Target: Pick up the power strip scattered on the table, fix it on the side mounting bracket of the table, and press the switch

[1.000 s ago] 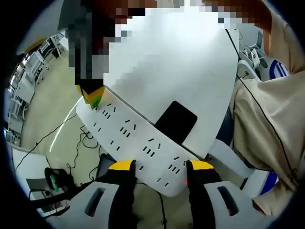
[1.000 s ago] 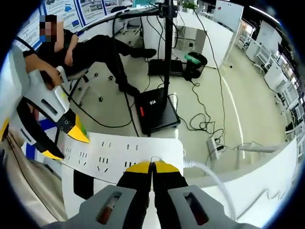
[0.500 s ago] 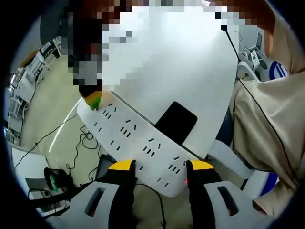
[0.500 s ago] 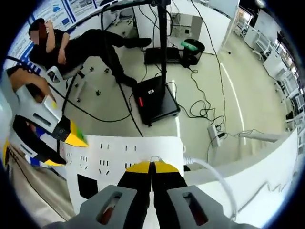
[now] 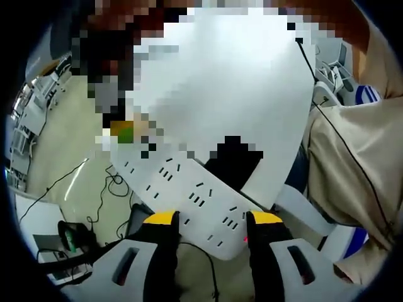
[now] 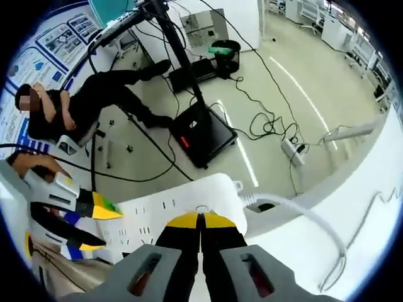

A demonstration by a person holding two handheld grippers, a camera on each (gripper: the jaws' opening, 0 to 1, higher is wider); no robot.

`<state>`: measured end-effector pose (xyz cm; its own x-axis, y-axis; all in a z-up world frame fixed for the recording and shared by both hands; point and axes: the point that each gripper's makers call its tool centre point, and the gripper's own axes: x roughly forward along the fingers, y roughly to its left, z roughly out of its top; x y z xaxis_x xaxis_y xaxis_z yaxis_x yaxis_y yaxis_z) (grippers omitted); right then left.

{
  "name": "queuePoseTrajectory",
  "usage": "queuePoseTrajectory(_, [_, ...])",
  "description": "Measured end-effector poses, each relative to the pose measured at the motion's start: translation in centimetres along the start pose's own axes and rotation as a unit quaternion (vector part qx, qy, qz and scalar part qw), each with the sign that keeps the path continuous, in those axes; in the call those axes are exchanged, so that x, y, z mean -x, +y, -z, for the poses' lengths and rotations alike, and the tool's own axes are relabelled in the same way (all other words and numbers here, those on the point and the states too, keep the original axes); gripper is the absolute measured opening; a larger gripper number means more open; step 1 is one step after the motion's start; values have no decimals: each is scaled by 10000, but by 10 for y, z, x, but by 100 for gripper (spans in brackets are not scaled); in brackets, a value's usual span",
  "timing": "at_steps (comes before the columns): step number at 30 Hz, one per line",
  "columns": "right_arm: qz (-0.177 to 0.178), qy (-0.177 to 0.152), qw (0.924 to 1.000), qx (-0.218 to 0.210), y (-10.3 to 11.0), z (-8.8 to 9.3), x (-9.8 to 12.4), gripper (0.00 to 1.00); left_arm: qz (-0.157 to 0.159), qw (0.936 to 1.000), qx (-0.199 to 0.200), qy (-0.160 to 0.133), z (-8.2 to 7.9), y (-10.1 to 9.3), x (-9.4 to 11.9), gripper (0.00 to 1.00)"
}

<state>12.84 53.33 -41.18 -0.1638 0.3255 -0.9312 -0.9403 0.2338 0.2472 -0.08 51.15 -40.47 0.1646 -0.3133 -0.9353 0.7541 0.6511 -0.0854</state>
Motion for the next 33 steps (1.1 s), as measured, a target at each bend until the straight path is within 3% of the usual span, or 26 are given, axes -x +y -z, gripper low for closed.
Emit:
queuePoseTrajectory(4, [-109,-125,9999,11,2,3,2,0,-11,10000,4,64,0,0,0,47])
queuePoseTrajectory(10, [-11,-190,9991,390,7,5,2,0,-25,9999,13,111,0,1,0,47])
queuePoseTrajectory(14, [30,-297,9986,446,2,-4,11,0,-39,9999,20,153,-1,1,0,47])
queuePoseTrajectory(27, [-154,-648,9973,321,0,-5,23,0,-44,9997,46,250,0,1,-1,47])
queuePoseTrajectory(33, [7,-736,9961,484,-2,-4,33,0,-48,9995,53,294,1,1,-1,47])
